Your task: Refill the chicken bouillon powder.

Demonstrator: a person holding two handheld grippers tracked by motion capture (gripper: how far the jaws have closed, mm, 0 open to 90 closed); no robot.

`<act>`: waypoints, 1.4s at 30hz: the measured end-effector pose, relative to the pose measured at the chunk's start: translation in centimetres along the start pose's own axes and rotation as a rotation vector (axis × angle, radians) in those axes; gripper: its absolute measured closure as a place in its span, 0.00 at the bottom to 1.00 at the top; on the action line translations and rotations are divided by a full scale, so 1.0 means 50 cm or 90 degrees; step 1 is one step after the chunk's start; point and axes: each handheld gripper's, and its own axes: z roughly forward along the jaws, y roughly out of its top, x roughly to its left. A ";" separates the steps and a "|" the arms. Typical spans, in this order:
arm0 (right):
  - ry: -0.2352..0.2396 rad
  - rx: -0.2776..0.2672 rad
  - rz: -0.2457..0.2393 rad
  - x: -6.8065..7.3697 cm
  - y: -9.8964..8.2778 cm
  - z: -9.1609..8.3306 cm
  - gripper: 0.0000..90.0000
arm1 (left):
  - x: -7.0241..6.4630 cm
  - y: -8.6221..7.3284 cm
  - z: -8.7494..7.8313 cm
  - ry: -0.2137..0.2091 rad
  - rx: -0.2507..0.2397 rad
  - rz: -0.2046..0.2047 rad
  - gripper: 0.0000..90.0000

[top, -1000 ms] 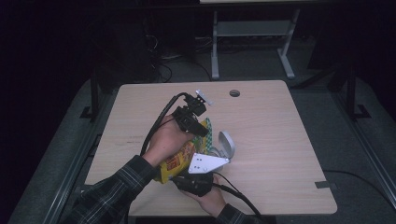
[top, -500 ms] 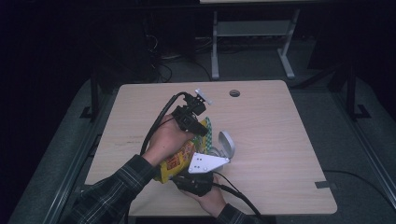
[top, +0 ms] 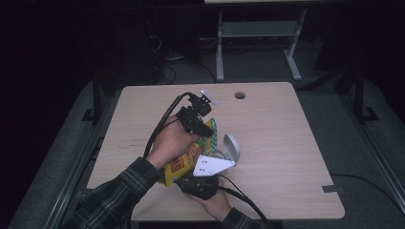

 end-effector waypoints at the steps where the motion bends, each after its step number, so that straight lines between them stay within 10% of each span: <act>1: 0.000 0.000 0.000 0.000 0.000 0.000 1.00 | 0.000 0.000 0.000 0.000 0.000 0.000 1.00; 42: 0.004 0.006 -0.006 0.005 -0.004 0.005 1.00 | 0.005 -0.011 -0.003 -0.008 -0.010 -0.007 1.00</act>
